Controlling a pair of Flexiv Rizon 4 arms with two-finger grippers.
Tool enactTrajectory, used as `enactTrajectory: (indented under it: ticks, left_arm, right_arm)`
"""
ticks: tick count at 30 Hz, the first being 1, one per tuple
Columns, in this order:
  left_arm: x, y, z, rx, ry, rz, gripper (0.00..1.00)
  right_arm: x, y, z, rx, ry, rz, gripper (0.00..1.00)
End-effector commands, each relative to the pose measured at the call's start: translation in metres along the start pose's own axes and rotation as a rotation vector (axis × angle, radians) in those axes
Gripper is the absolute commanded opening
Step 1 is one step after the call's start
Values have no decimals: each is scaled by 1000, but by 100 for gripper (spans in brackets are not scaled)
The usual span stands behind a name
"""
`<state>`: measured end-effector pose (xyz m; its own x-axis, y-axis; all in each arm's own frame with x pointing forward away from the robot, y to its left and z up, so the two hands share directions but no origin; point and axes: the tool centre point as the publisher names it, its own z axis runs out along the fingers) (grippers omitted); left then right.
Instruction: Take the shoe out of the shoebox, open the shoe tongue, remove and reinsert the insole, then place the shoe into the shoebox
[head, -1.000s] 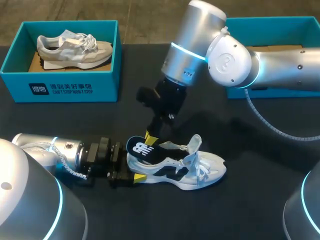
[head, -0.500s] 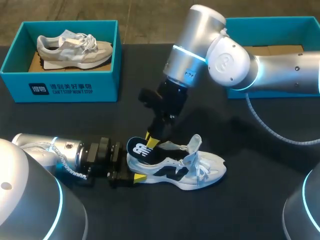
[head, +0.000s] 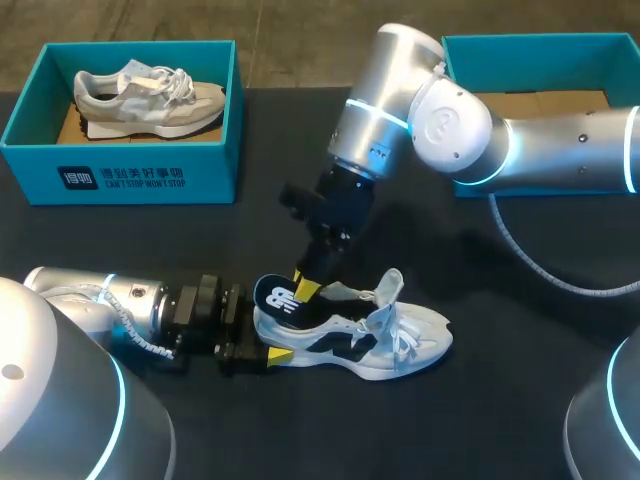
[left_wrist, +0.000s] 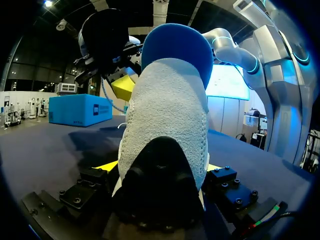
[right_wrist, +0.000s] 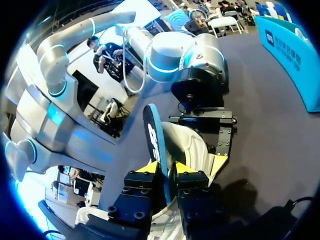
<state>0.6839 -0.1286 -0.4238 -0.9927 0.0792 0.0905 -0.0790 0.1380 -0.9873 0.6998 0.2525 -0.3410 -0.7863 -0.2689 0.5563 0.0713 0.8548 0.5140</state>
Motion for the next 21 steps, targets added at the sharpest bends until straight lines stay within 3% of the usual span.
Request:
enactTrajectory:
  ticks: [1,13,18,21]
  left_arm:
    - [-1,3,-2,0,-1,0,0]
    - [-1,3,-2,0,-1,0,0]
    - [-1,3,-2,0,-1,0,0]
    - [-1,3,-2,0,-1,0,0]
  right_arm:
    - [-2,-1,5,-9,10,-6,17]
    - [4,-2,10,-44,56,2,17]
    - [5,-2,12,-67,62,-13,13]
    - [6,-1,13,-68,67,-24,3]
